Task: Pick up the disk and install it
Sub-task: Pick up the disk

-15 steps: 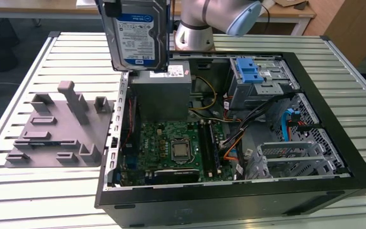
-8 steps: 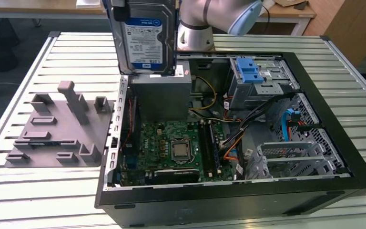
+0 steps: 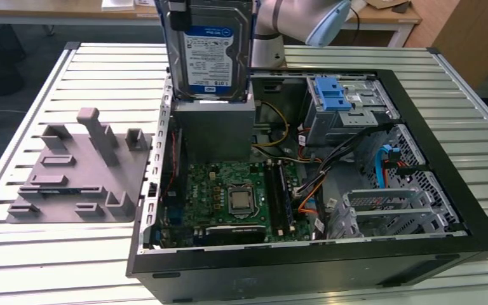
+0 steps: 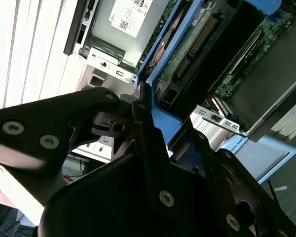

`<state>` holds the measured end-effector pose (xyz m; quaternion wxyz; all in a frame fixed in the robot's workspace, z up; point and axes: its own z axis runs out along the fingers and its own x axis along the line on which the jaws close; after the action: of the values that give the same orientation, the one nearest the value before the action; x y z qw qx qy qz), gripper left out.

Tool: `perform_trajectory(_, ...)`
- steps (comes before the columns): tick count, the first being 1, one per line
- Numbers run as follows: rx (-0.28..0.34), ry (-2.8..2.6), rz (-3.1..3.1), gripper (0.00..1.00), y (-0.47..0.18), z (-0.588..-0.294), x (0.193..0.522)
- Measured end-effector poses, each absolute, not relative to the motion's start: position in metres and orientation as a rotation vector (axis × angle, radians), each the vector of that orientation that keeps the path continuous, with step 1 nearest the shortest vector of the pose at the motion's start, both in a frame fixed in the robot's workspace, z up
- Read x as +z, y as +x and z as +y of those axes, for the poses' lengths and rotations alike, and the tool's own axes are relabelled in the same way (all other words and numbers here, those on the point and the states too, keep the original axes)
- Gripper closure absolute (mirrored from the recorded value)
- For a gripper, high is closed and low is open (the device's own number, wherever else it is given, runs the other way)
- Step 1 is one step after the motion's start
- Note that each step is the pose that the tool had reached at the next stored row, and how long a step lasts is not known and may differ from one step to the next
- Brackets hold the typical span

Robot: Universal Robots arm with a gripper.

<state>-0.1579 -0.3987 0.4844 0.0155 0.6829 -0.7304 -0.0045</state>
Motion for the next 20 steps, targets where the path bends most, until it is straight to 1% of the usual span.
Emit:
perform_trajectory(4,-0.014,2.124,-2.272,0.64,-0.157,-0.401,0.484)
perform_trajectory(10,-0.014,2.124,-2.272,0.64,-0.153,-0.414,0.483)
perform_trajectory(20,-0.02,2.122,-2.269,0.64,-0.121,-0.421,0.48)
